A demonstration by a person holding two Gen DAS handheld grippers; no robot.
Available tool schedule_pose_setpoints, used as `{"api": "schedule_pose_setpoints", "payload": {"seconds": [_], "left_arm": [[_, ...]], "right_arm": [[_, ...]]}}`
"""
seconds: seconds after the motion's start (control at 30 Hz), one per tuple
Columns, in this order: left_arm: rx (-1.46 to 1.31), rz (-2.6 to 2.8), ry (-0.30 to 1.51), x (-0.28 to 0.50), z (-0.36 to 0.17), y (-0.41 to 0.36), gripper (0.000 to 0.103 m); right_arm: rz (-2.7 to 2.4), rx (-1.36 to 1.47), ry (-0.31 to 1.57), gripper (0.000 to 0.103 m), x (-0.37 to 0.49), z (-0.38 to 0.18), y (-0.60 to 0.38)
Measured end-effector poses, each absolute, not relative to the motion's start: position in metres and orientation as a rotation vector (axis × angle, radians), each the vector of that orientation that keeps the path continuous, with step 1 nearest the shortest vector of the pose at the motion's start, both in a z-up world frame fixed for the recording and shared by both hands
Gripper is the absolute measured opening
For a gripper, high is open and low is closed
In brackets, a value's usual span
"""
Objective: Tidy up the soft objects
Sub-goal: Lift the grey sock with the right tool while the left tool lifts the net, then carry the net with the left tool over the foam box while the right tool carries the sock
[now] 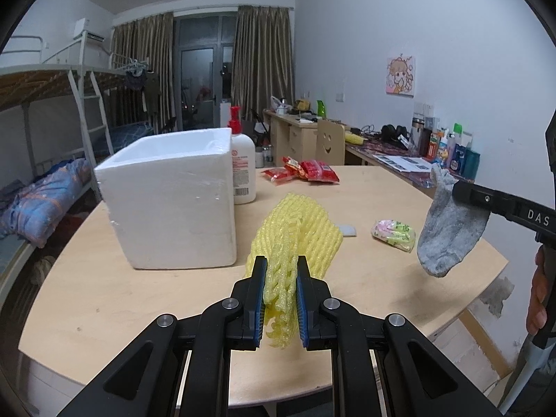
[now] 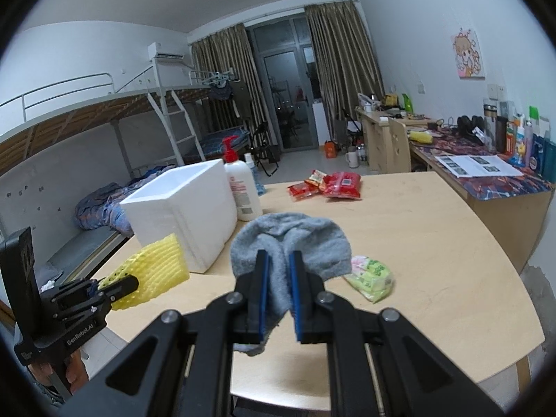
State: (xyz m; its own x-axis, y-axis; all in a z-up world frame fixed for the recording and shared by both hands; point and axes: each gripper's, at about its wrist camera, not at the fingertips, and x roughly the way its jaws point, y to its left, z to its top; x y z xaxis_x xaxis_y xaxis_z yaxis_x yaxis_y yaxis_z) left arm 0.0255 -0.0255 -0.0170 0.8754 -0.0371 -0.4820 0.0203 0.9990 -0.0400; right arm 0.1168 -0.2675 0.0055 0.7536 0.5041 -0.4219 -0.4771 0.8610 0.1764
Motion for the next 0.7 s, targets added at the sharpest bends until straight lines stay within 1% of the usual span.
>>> {"api": "schedule_pose_setpoints", "payload": {"seconds": [0.7], "left_arm": [[-0.077, 0.11, 0.424, -0.023, -0.007, 0.032, 0.016]], "right_arm": [[0.703, -0.011, 0.46, 0.014, 0.104, 0.009, -0.186]]}}
